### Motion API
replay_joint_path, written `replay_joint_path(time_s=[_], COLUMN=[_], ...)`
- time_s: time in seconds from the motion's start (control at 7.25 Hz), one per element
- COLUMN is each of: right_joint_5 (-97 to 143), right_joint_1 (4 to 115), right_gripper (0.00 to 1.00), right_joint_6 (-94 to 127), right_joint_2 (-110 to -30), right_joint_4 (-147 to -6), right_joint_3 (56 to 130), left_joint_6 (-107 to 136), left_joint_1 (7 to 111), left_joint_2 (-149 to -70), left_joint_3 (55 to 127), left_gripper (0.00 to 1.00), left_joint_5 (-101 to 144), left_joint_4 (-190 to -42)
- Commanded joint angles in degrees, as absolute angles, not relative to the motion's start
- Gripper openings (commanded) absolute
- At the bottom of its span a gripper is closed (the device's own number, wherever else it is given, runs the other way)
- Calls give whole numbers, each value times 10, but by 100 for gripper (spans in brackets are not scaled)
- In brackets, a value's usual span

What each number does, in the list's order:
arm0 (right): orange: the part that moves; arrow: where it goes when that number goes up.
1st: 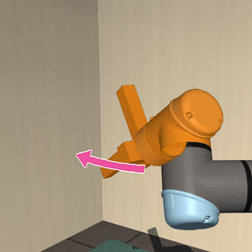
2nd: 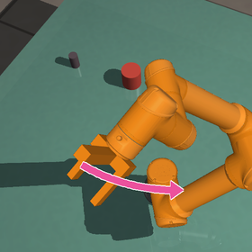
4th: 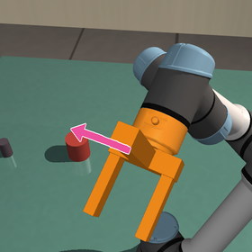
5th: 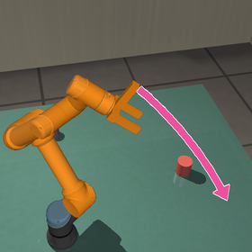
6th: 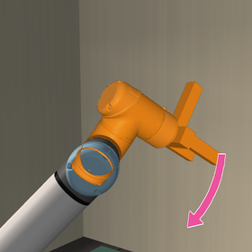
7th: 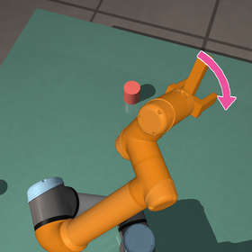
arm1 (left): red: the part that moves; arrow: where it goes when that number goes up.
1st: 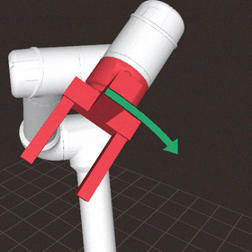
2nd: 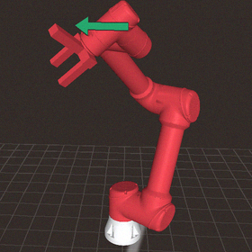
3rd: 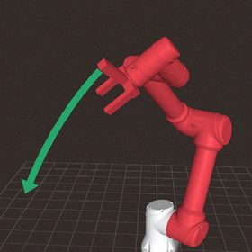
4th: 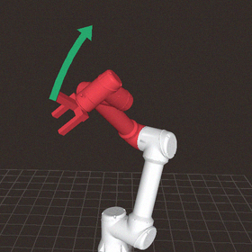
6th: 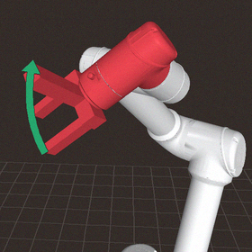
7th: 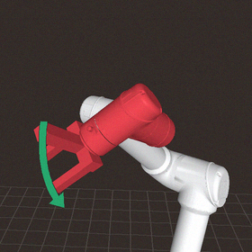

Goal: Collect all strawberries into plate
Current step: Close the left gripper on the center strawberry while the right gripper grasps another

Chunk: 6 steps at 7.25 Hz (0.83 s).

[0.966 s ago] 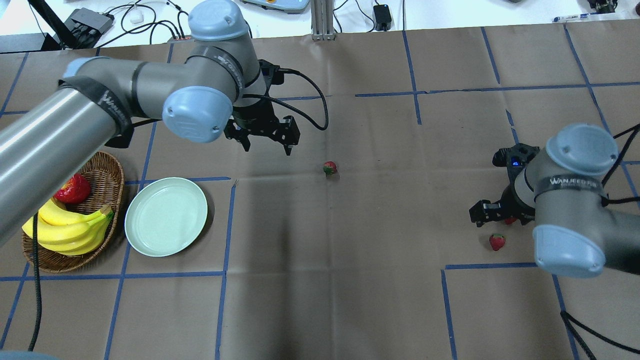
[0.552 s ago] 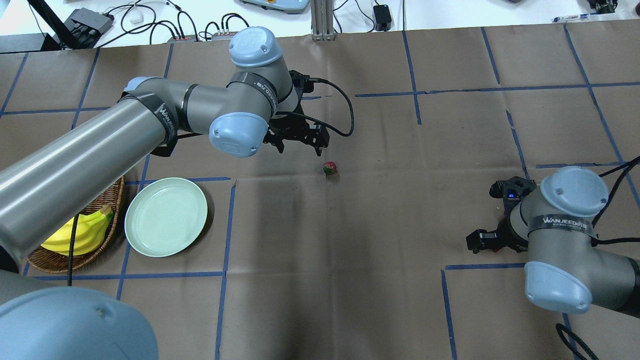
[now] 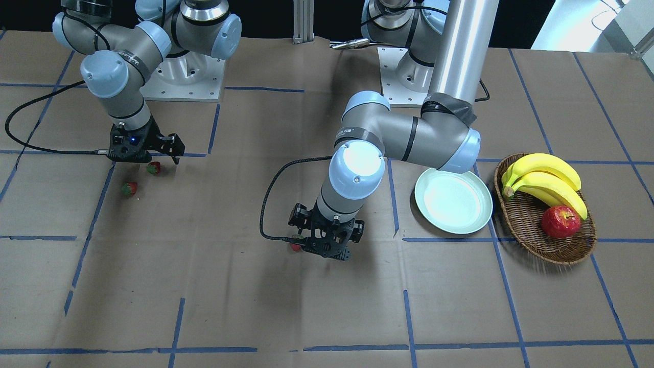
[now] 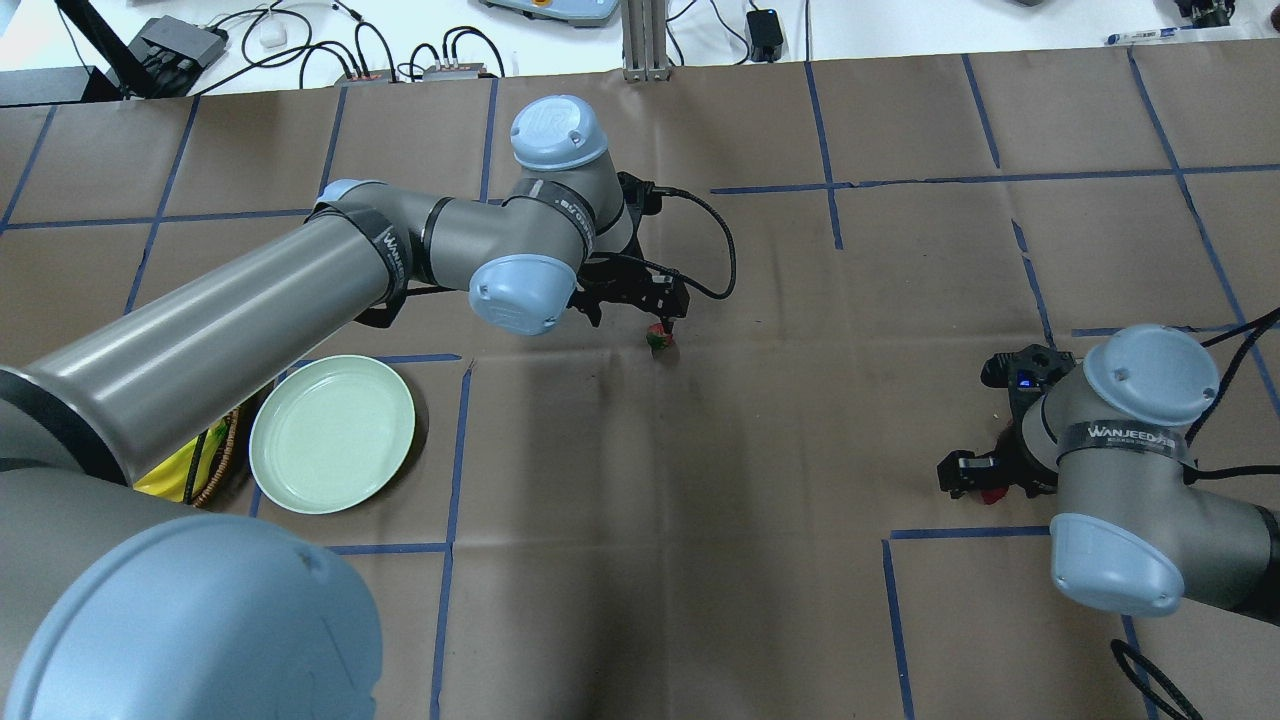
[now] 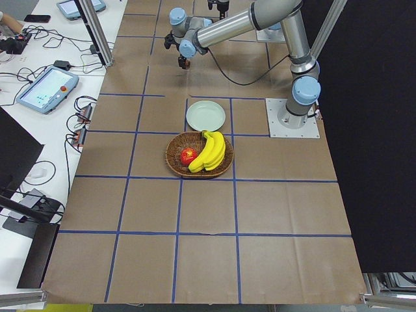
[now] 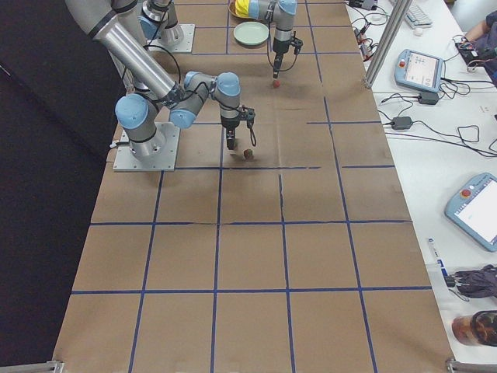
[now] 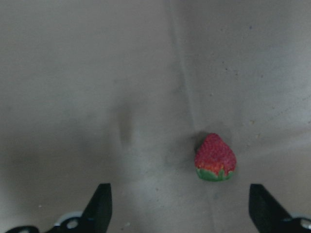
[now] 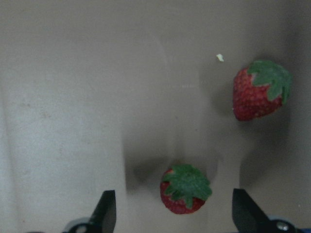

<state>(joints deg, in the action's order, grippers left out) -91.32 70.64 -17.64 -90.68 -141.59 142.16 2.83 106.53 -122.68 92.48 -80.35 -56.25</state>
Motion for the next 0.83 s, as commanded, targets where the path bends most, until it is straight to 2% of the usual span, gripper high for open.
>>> replay_joint_path(time_s=[0.0,0.14,0.28,0.41,0.55,0.69], right_joint_5=[-914,-914,-914,-914,-916,-917], right_joint_1=[706,707,706,706,706,706], right_gripper=[70,66,55,44,44,44], right_joint_6=[-178,-179,-179,-180,-181,-180], right_joint_2=[-890,-883,-879,-878,-878,-878], right_joint_4=[-1417,-1417,-1417,-1416,-1414,-1412], right_joint_3=[1403,1402,1401,1401,1403,1402], left_joint_6=[39,41,41,41,41,41], left_joint_1=[1070,1070,1069,1070,1070,1070], left_joint_2=[-1240,-1240,-1242,-1247,-1248,-1248], left_joint_3=[925,925,925,925,925,925], left_gripper=[95,92,81,81,72,43], left_joint_5=[-777,-777,-776,-776,-776,-776], left_joint_4=[-548,-548,-548,-548,-548,-548])
